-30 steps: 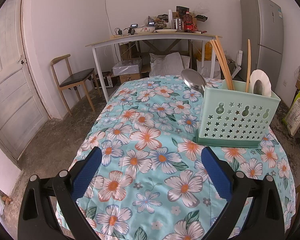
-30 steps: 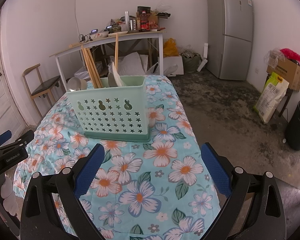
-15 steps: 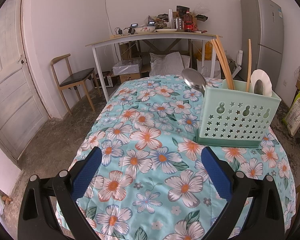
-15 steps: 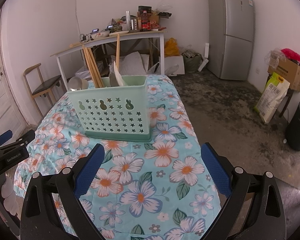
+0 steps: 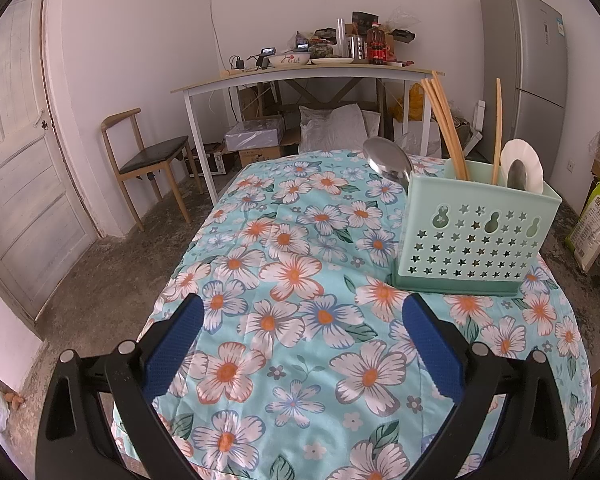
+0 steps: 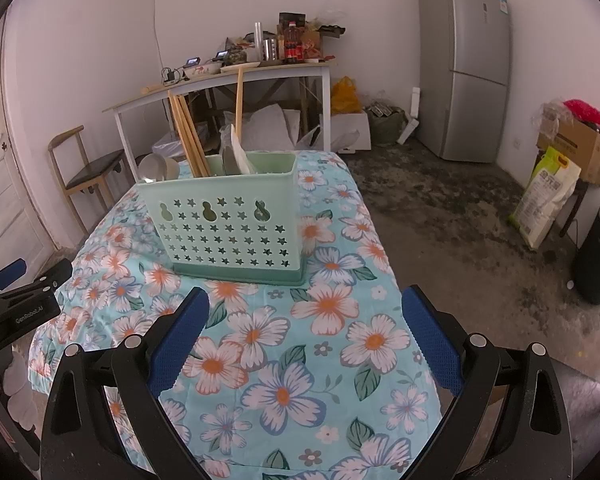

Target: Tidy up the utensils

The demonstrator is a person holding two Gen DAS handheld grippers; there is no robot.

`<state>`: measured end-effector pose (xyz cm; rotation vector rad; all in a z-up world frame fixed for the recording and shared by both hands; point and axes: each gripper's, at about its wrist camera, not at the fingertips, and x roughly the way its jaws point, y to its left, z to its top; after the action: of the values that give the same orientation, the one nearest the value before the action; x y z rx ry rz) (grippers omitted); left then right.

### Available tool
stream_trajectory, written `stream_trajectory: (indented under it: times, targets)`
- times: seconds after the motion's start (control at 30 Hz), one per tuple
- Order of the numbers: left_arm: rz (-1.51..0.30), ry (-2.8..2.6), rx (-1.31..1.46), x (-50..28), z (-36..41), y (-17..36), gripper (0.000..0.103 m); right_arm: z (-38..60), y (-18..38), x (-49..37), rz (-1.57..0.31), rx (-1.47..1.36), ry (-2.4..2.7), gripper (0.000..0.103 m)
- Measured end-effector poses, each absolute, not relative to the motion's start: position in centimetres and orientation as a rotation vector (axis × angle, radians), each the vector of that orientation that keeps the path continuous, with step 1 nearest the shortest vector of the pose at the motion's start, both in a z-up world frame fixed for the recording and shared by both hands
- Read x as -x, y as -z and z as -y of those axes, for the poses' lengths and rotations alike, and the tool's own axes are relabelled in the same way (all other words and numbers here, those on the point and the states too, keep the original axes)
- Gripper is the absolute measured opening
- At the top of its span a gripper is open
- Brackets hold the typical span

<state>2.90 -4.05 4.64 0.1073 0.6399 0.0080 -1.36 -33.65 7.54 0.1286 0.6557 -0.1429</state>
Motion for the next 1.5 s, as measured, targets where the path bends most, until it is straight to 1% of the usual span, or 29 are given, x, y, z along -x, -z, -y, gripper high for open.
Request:
stream_trajectory:
  times: [1.5]
  targets:
    - [-0.64,-0.009,-0.11,-2.91,4.07,-4.58,0.097,33.4,-7.19,0.89,-0.655,-0.13,0.141,0.093]
